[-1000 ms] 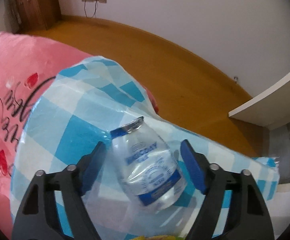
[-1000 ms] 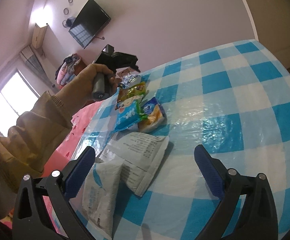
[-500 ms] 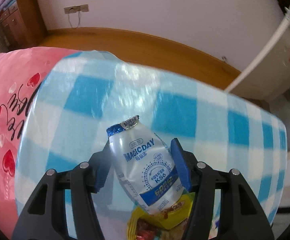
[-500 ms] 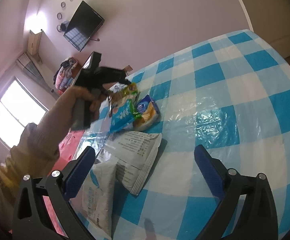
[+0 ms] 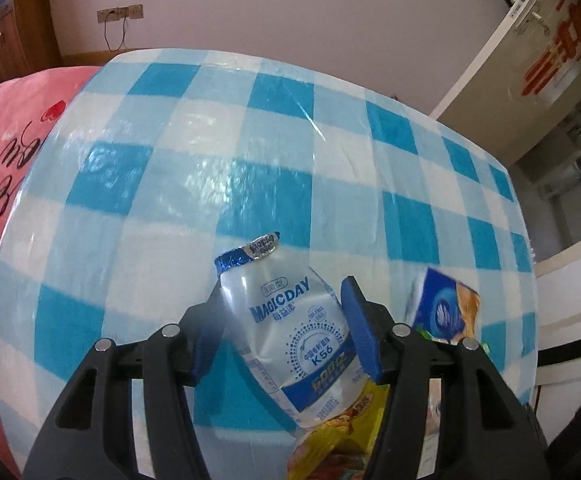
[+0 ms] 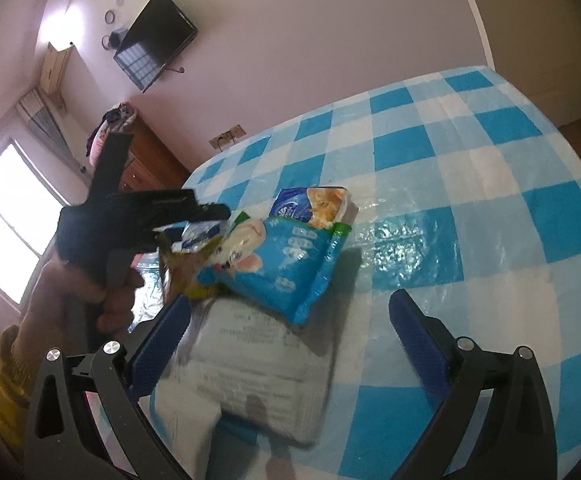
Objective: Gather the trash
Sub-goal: 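Grasp the white MagicDay yogurt bottle with the left tool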
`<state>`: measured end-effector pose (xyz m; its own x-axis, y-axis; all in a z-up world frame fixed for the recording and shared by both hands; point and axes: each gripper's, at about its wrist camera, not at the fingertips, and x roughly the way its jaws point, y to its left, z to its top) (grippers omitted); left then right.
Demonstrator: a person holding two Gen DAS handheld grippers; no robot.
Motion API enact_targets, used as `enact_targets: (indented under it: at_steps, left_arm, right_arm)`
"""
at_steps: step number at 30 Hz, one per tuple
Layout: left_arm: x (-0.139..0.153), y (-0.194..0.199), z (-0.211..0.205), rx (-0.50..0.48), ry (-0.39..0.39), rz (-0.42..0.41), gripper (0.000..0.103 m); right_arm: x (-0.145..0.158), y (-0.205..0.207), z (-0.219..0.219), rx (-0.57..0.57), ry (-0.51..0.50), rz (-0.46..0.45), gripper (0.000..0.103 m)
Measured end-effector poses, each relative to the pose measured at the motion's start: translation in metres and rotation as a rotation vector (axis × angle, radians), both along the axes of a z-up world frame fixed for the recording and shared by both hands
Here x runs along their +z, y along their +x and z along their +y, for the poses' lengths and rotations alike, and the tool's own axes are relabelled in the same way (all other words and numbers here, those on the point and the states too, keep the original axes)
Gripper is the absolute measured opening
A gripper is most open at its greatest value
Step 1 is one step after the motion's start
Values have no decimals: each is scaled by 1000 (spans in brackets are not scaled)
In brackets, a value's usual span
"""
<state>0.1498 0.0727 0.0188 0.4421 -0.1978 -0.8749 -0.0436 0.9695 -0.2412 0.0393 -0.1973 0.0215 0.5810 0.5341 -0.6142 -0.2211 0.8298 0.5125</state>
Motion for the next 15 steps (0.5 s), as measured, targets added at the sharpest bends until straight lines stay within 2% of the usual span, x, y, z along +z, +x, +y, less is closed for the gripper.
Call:
enact_targets:
  at_steps: [4,7,8,9,15]
  left_arm:
    - [-1,-17,12,39,-22,-46,56]
    - [2,-24,22,68,-38,-80,55]
    - [4,-27,26,77,-40,-96,52]
    - [6,-29,28,80,-36,-104,42]
    - [4,-31,43,83,-57,-100,41]
  right_arm:
    - [-3,3,5,16,20,26,98]
    - [-3,4,13,35,-11,28,98]
    - [-3,6,14,38,-8,35,98]
    - [-4,6,14,41,-1,38,98]
    - [-10,18,14,44,8,72,98]
